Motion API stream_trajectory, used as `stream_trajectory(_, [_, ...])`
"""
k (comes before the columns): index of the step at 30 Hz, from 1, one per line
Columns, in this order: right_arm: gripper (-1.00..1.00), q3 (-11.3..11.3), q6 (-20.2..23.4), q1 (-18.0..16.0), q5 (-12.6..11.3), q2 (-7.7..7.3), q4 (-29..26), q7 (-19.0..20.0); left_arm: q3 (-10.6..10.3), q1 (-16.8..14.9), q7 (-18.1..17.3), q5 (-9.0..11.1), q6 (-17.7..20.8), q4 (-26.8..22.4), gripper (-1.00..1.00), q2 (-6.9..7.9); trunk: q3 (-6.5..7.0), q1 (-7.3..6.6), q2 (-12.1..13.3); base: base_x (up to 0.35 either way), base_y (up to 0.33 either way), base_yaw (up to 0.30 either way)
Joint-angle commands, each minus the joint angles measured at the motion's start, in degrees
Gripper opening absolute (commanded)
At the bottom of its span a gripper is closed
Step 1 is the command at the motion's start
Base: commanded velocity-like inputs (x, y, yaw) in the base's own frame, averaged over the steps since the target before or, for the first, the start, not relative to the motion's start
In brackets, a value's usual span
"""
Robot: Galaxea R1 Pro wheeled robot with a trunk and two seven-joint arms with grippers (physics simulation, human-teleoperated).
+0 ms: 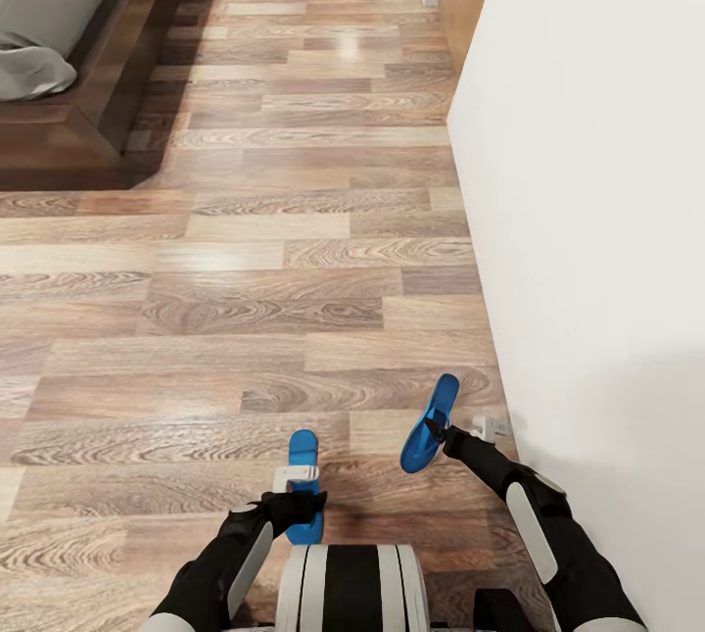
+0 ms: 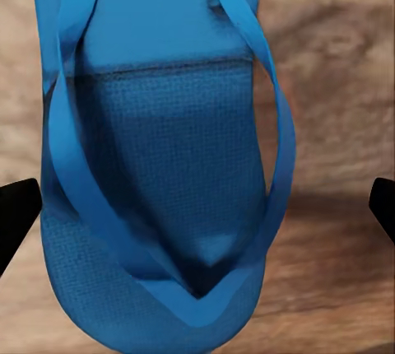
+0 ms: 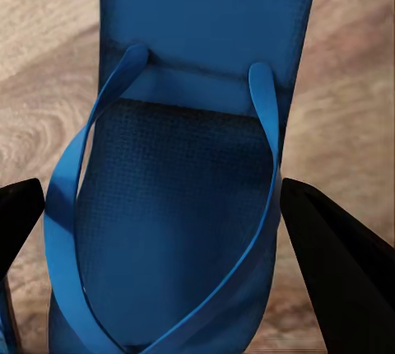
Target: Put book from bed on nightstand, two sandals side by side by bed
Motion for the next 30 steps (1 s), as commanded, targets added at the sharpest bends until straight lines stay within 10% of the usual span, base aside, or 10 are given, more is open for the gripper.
stream_trajectory(1, [-1.00, -0.11, 0.47, -0.02, -0.52, 0.01, -0.05, 0.15, -0.03, -0.01, 0.00, 0.44, 0.31, -0.08, 1.00, 0.01, -0.26, 0.01, -0.03, 0.000, 0.000, 0.000])
stream_trajectory(11, [-1.00, -0.11, 0.47, -0.02, -0.52, 0.01, -0.05, 0.15, 0.00, -0.01, 0.02, 0.44, 0.31, -0.08, 1.00, 0.02, -0.92, 0.09, -0.07, 0.000, 0.000, 0.000])
stream_trajectory(12, [-1.00, -0.11, 0.48, -0.02, -0.52, 0.01, -0.05, 0.15, -0.01, -0.01, 0.02, 0.44, 0.31, -0.08, -1.00, 0.02, -0.92, 0.09, -0.07, 0.000, 0.000, 0.000])
stream_trajectory(30, [-1.00, -0.11, 0.48, -0.02, -0.52, 0.01, -0.05, 0.21, 0.06, -0.01, 0.02, 0.44, 0.31, -0.08, -1.00, 0.01, -0.70, 0.07, -0.05, 0.000, 0.000, 0.000])
